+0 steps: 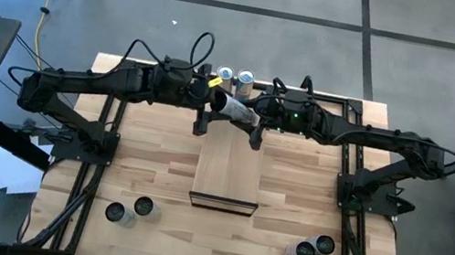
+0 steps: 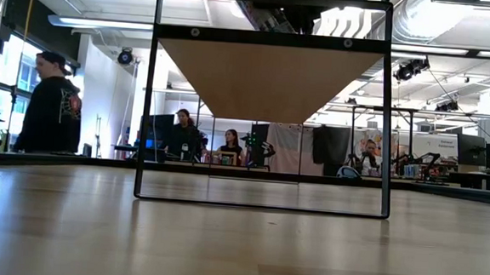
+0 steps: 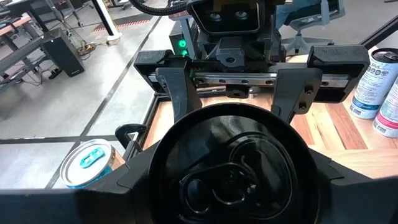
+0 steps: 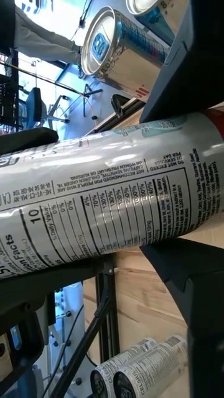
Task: Place canned beverage on shelf
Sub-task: Put the top white pink soda can on the shelf
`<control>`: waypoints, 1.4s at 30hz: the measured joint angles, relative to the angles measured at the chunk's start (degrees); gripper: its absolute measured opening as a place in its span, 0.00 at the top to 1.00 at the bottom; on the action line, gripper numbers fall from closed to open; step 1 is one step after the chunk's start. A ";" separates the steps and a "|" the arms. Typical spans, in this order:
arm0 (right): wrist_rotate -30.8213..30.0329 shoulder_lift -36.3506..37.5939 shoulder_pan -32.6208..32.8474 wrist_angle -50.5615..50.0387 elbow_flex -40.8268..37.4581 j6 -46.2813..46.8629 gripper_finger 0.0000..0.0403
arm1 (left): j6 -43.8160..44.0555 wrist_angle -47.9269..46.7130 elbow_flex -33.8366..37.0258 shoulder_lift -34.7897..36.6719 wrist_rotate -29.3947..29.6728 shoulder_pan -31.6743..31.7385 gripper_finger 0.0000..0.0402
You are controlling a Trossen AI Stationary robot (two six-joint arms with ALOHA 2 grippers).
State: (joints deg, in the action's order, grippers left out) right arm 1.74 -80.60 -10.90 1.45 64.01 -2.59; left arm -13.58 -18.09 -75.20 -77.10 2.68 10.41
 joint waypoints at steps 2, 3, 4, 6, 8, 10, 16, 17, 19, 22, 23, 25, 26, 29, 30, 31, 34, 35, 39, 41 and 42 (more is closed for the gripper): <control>0.00 0.00 0.00 0.00 0.00 0.02 0.33 | 0.00 0.00 0.00 0.00 0.01 0.00 0.42; 0.00 0.00 0.00 0.00 0.00 0.02 0.33 | 0.00 0.02 0.00 0.00 0.02 0.00 0.42; 0.00 0.00 0.00 0.00 0.00 0.02 0.33 | 0.00 0.05 0.00 0.00 0.04 0.00 0.42; 0.00 0.00 0.00 0.02 0.01 0.00 0.33 | 0.00 0.07 0.00 0.00 0.04 0.07 0.42; 0.02 0.00 0.00 0.02 0.00 0.00 0.33 | -0.02 0.03 0.00 0.00 0.18 0.07 0.42; 0.00 0.00 0.00 0.02 0.00 -0.02 0.33 | -0.01 -0.09 0.00 0.00 0.64 0.02 0.40; -0.62 0.00 -0.11 -0.04 0.02 0.39 0.33 | 1.33 -0.36 0.00 0.21 3.94 0.06 0.27; -0.63 -0.02 -0.11 -0.04 0.00 0.39 0.33 | 1.33 -0.39 0.00 0.26 4.08 0.07 0.25; -0.29 -0.02 -0.04 -0.14 0.00 0.23 0.33 | 1.39 -0.51 0.00 0.33 4.08 0.03 0.19; -0.07 -0.04 0.00 -0.12 0.00 0.19 0.33 | 1.46 -0.83 0.00 0.69 4.09 0.05 0.12; 0.00 -0.04 -0.01 -0.11 0.00 0.16 0.33 | 1.49 -0.92 0.00 0.85 4.11 0.07 0.10; 0.02 -0.04 0.00 -0.42 0.00 0.11 0.33 | 1.44 -1.92 0.00 1.48 4.22 0.07 0.06; 0.02 -0.04 0.00 -0.40 0.00 0.11 0.33 | 1.34 -1.78 0.00 1.82 4.26 0.07 0.05; 0.04 0.16 -0.28 -0.58 0.01 -0.74 0.33 | 0.88 -2.35 0.00 3.74 4.24 0.07 0.03; 0.04 0.36 -0.43 -0.83 0.01 -0.99 0.33 | 0.24 -2.38 0.00 4.63 4.16 0.07 0.03; 0.06 0.81 -0.66 -1.31 0.00 -1.17 0.33 | -0.47 -2.51 0.00 5.75 4.11 0.07 0.03; 0.24 2.50 -1.81 -3.74 0.00 -1.36 0.33 | -2.49 -2.58 -0.11 9.62 4.13 0.07 0.03; 0.17 3.33 -2.26 -5.37 0.00 -1.36 0.33 | -2.44 -2.94 -0.13 10.91 4.13 0.07 0.03; -0.17 7.09 -3.48 -12.06 0.02 -1.10 0.33 | 0.33 -4.75 -0.09 15.51 4.32 0.13 0.03; -0.01 8.59 -3.74 -15.86 0.00 -0.15 0.33 | 1.76 -5.14 -0.09 17.37 4.30 0.11 0.03; 0.50 9.11 -3.79 -17.76 0.00 0.17 0.33 | 2.48 -5.41 -0.09 18.08 4.28 0.11 0.03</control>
State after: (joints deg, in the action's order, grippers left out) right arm 2.23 -71.48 -14.69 -16.31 64.01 -2.42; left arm -11.11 -23.49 -75.29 -59.02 6.96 10.52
